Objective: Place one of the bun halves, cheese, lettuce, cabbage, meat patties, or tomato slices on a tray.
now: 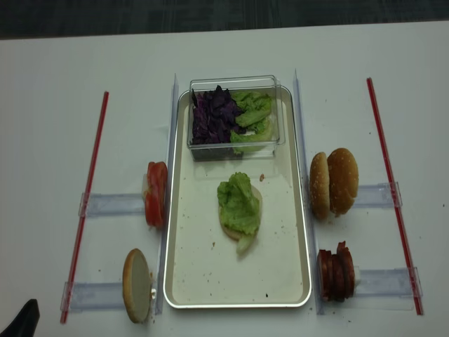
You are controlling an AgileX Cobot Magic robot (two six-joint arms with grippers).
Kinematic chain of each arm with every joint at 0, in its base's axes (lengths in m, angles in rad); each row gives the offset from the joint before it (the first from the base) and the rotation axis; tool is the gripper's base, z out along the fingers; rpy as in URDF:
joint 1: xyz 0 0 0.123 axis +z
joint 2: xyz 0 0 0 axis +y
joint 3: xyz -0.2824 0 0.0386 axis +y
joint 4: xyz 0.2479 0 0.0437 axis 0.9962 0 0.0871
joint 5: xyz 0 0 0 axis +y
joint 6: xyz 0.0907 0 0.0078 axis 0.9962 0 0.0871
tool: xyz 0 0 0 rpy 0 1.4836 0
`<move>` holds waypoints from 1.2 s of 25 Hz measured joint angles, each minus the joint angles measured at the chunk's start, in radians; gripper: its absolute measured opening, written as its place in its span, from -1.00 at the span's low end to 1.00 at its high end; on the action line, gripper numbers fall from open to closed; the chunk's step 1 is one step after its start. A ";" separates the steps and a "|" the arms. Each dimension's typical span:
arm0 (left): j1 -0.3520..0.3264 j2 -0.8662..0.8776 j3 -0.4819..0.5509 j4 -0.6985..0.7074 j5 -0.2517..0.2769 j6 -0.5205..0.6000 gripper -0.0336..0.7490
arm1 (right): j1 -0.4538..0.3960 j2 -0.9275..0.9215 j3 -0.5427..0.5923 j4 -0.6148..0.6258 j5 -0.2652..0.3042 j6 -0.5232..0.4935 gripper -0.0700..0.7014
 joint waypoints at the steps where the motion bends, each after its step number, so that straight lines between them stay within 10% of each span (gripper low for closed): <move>1: 0.000 0.000 0.000 0.000 0.000 0.000 0.53 | 0.000 0.000 0.000 0.000 0.000 0.000 0.73; 30: 0.000 0.000 0.000 0.000 0.000 0.000 0.53 | 0.000 0.000 0.000 0.000 0.000 0.000 0.73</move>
